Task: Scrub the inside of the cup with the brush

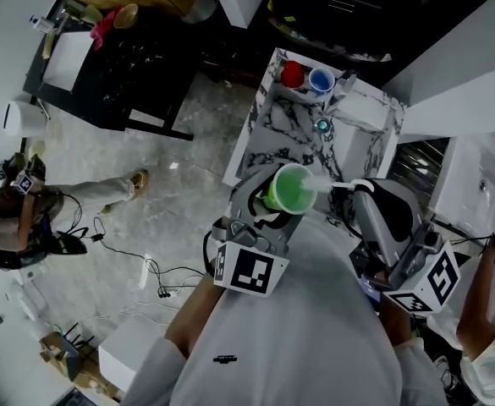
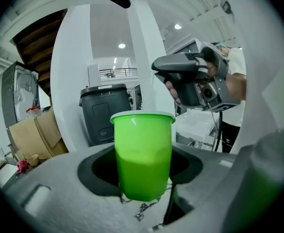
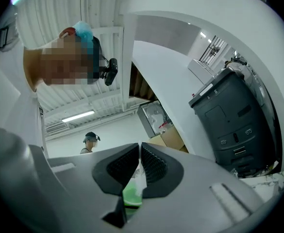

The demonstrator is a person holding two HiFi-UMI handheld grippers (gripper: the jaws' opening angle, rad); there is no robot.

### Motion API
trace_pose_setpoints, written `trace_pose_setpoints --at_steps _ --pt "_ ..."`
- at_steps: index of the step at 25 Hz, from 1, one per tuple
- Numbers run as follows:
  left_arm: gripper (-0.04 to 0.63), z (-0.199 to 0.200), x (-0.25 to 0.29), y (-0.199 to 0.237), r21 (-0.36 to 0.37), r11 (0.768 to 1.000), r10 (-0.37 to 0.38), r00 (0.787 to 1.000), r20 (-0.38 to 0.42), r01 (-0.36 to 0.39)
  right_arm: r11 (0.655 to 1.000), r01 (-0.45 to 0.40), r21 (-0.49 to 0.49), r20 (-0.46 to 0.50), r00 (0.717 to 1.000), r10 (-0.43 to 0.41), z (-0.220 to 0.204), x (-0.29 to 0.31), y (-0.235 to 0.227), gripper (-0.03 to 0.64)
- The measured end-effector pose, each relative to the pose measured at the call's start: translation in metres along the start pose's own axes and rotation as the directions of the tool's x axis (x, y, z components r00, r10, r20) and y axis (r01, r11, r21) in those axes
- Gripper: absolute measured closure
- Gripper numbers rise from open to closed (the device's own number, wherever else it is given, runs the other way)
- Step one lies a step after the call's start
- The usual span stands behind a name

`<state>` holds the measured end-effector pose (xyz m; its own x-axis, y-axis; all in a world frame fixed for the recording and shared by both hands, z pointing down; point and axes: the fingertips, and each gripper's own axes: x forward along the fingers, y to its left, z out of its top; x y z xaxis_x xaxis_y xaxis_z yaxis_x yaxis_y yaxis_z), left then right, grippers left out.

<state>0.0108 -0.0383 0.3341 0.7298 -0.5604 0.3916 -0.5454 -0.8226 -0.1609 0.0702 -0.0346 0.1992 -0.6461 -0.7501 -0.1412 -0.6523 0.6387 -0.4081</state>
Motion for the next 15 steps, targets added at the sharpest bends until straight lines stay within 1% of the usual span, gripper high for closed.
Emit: trace_pose_setpoints --at_steps 3,8,12,15 --pt "0.336 0.004 0.003 0.001 0.010 1.000 -0.004 1.000 0.000 0.004 1.000 -0.019 0.005 -0.011 1.000 0.019 0.001 0.006 -0.002 0.597" --pt "0.336 0.006 0.008 0.000 0.031 0.999 -0.022 1.000 0.005 0.022 0.998 -0.059 -0.027 -0.049 0.997 0.058 -0.003 0.017 0.001 0.597" --pt "0.336 0.004 0.008 -0.004 0.015 0.999 -0.033 0.999 0.003 0.033 0.994 -0.096 -0.041 -0.096 0.991 0.092 -0.015 0.024 0.004 0.597" --pt "0.336 0.005 0.008 -0.009 0.013 0.999 -0.039 0.999 0.005 0.039 0.993 -0.105 -0.047 -0.108 0.989 0.099 -0.020 0.028 0.002 0.597"
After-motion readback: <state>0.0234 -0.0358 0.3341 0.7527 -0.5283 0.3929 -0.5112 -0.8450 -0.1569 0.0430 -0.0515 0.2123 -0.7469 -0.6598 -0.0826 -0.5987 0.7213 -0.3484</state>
